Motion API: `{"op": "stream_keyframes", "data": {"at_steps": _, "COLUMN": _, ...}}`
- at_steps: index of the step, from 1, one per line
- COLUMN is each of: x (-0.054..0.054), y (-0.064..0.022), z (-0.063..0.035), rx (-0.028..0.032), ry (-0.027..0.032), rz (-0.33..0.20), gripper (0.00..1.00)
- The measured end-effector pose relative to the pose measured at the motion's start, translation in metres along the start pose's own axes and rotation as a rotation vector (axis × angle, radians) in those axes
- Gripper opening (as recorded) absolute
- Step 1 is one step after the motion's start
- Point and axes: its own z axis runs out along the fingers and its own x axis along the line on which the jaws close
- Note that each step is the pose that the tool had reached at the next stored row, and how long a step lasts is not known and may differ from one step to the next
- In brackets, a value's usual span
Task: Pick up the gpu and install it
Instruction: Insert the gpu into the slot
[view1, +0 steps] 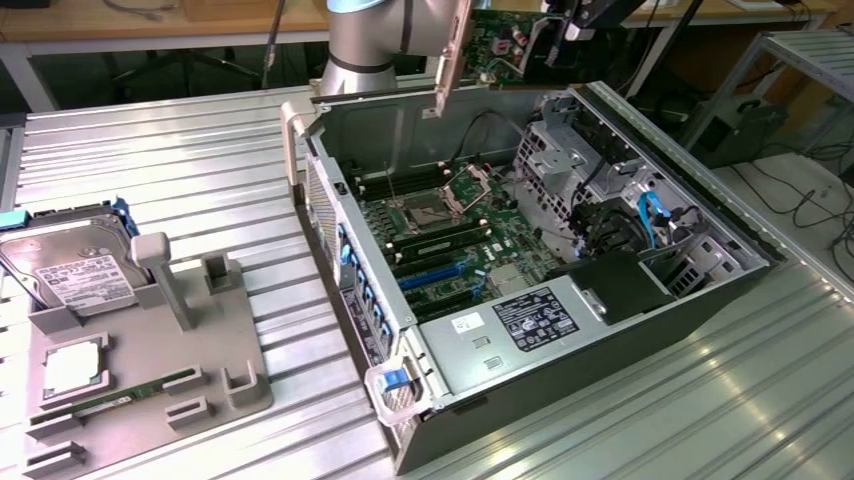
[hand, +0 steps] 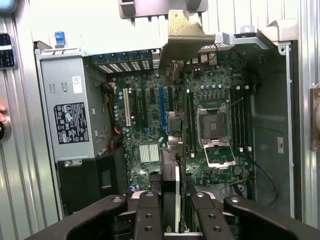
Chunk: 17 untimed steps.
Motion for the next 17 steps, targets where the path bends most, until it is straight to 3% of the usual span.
{"op": "stream_keyframes", "data": {"at_steps": 7, "x": 0.0000, "y": 0.0000, "z": 0.0018, "rx": 0.0025, "ry": 0.0001, "rz": -0.042, "gripper": 0.27}}
{"op": "stream_keyframes", "data": {"at_steps": 17, "x": 0.0000, "y": 0.0001, "z": 0.0060, "rx": 0.0025, "ry": -0.0001, "rz": -0.058, "gripper": 0.27}}
